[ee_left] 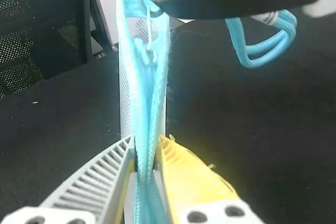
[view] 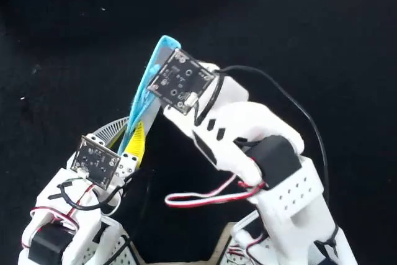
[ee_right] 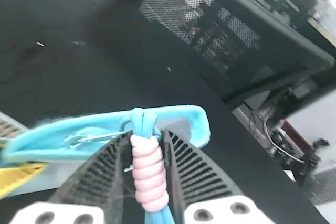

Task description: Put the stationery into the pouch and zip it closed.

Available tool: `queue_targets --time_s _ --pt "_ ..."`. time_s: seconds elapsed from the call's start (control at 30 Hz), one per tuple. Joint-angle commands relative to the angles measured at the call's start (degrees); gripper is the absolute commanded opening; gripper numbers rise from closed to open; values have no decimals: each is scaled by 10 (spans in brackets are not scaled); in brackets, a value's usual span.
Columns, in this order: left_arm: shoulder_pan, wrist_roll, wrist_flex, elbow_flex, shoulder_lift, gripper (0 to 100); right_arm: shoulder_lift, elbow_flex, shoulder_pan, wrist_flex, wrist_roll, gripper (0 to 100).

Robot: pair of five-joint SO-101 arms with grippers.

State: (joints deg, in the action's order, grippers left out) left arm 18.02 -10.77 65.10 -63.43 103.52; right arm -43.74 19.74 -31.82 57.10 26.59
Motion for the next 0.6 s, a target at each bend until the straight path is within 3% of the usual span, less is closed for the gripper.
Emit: queue_targets --time_s 0.0,0.57 --pt "-1 -5 2 -9 -4 30 -21 2 40 -47 -15 10" --pt "0 -3 2 -11 -4 30 -3 -2 119 -136 -37 10"
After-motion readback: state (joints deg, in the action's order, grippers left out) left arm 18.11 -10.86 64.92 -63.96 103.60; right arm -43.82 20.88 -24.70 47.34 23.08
